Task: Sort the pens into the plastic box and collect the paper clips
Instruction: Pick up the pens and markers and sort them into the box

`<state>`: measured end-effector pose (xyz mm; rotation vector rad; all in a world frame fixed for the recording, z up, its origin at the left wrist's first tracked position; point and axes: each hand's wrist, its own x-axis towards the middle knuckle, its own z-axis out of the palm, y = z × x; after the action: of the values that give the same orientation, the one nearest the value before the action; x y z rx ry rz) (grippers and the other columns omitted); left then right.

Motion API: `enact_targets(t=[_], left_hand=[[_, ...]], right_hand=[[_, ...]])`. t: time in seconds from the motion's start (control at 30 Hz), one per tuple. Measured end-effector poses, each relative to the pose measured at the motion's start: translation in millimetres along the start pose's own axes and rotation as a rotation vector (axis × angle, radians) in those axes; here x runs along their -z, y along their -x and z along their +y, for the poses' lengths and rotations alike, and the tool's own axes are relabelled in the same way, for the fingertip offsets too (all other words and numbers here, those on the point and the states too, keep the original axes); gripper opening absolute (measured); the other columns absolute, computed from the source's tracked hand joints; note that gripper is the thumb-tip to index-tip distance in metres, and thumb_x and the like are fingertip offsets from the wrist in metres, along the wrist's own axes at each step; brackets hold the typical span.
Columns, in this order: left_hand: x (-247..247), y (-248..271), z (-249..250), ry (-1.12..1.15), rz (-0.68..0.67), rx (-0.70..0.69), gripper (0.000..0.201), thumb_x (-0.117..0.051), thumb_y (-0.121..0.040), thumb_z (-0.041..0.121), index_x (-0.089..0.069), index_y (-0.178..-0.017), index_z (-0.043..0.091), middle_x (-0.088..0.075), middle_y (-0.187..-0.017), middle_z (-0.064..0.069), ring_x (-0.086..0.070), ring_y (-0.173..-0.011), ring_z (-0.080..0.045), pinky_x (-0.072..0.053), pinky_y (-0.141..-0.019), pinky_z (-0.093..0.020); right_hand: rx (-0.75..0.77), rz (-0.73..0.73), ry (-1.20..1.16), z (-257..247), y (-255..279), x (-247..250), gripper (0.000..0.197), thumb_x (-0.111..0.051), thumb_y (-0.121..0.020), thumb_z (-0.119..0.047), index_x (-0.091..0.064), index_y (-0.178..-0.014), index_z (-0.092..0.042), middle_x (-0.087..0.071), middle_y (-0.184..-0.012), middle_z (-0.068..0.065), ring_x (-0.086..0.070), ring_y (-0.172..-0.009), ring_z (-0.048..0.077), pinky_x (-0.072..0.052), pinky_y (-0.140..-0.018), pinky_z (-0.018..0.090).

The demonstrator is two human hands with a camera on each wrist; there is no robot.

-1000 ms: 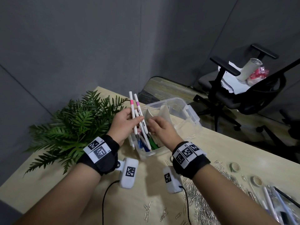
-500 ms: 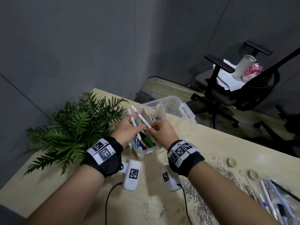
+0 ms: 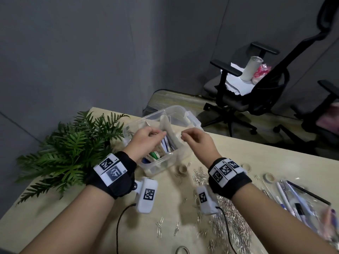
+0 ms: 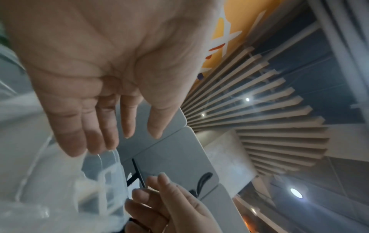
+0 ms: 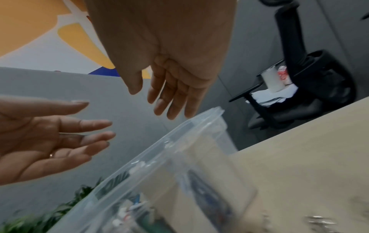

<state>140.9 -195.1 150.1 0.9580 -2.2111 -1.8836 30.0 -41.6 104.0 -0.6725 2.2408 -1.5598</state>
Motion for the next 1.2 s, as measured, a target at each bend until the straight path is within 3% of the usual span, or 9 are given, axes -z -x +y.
enact_targets(t=[0.13,0.27,0.43,0.53,0.6,0.7,0.83,1.0,1.2], left_hand=[[-50.4,8.1,4.0,-0.041,-0.114,-0.035,0.018,-0.062,-0.090,0.032,-0.062,-0.100,0.017,-0.066,-0.107,-0.010,-0.063,-0.093,-0.018,-0.054,-0.080,-0.035],[-116.3,18.8,3.7,-0.108,-0.235,-0.034,0.025,-0.063,-0.089,0.033,-0.060,-0.106,0.014,-0.063,-0.102,-0.009,-0.062,-0.093,-0.022,-0.053,-0.079,-0.036],[-199.6,30.9,-21.9,-0.249,-0.402,0.012,0.029,-0.069,-0.084,0.032,-0.060,-0.104,0.014,-0.062,-0.097,-0.003,-0.062,-0.091,-0.018,-0.053,-0.083,-0.035],[-245.1,45.7,-38.9,-0.316,-0.505,0.027,0.030,-0.073,-0.081,0.032,-0.060,-0.104,0.016,-0.063,-0.098,-0.002,-0.062,-0.089,-0.016,-0.053,-0.076,-0.029],[-274.4,57.2,-50.4,-0.347,-0.564,0.050,0.031,-0.076,-0.078,0.030,-0.062,-0.103,0.017,-0.064,-0.099,-0.004,-0.063,-0.090,-0.018,-0.055,-0.080,-0.032],[-313.2,73.5,-65.4,-0.370,-0.639,0.097,0.030,-0.079,-0.075,0.023,-0.063,-0.099,0.015,-0.065,-0.100,-0.009,-0.066,-0.093,-0.022,-0.057,-0.083,-0.037],[-347.2,91.1,-80.6,-0.348,-0.704,0.135,0.030,-0.078,-0.075,0.013,-0.063,-0.100,0.011,-0.068,-0.098,-0.007,-0.066,-0.087,-0.014,-0.053,-0.065,-0.016],[-361.1,102.6,-89.6,-0.412,-0.764,0.112,0.030,-0.080,-0.072,0.013,-0.067,-0.098,0.012,-0.068,-0.093,0.002,-0.063,-0.079,-0.002,-0.048,-0.062,-0.008],[-368.2,120.6,-106.8,-0.630,-0.827,0.101,0.037,-0.086,-0.064,0.020,-0.070,-0.098,0.018,-0.063,-0.100,0.008,-0.057,-0.083,-0.004,-0.047,-0.067,-0.018]], right_hand=[[-0.065,0.092,0.064,30.8,31.2,53.2,0.014,-0.071,-0.084,-0.023,-0.065,-0.095,-0.016,-0.066,-0.087,-0.004,-0.061,-0.081,0.006,-0.046,-0.075,0.011],[-0.201,0.124,0.185,77.2,74.5,114.4,0.023,-0.075,-0.079,-0.030,-0.062,-0.096,-0.022,-0.066,-0.090,0.002,-0.061,-0.085,0.014,-0.050,-0.080,0.025],[-0.437,0.107,0.302,132.3,138.9,187.5,0.033,-0.076,-0.078,-0.036,-0.058,-0.102,-0.023,-0.060,-0.094,-0.003,-0.058,-0.086,0.012,-0.050,-0.077,0.026],[-0.515,0.101,0.357,160.3,173.1,221.5,0.035,-0.079,-0.075,-0.034,-0.058,-0.100,-0.020,-0.061,-0.091,-0.002,-0.059,-0.084,0.015,-0.047,-0.074,0.026],[-0.560,0.093,0.356,176.2,191.5,239.8,0.037,-0.081,-0.073,-0.031,-0.059,-0.101,-0.018,-0.061,-0.090,-0.001,-0.059,-0.084,0.016,-0.045,-0.072,0.025],[-0.589,0.045,0.386,196.8,211.8,261.0,0.038,-0.080,-0.073,-0.031,-0.059,-0.102,-0.019,-0.062,-0.092,-0.003,-0.059,-0.084,0.014,-0.046,-0.072,0.023],[-0.573,0.015,0.412,214.1,227.8,280.0,0.036,-0.079,-0.075,-0.032,-0.057,-0.101,-0.021,-0.057,-0.092,-0.004,-0.053,-0.078,0.007,-0.037,-0.060,0.014],[-0.560,-0.072,0.493,226.3,238.2,287.1,0.035,-0.076,-0.077,-0.036,-0.059,-0.102,-0.020,-0.055,-0.084,-0.009,-0.051,-0.072,0.005,-0.035,-0.055,0.014],[-0.583,-0.071,0.563,235.4,238.7,278.2,0.028,-0.078,-0.073,-0.032,-0.061,-0.091,-0.019,-0.051,-0.079,-0.007,-0.052,-0.073,0.013,-0.035,-0.054,0.020]])
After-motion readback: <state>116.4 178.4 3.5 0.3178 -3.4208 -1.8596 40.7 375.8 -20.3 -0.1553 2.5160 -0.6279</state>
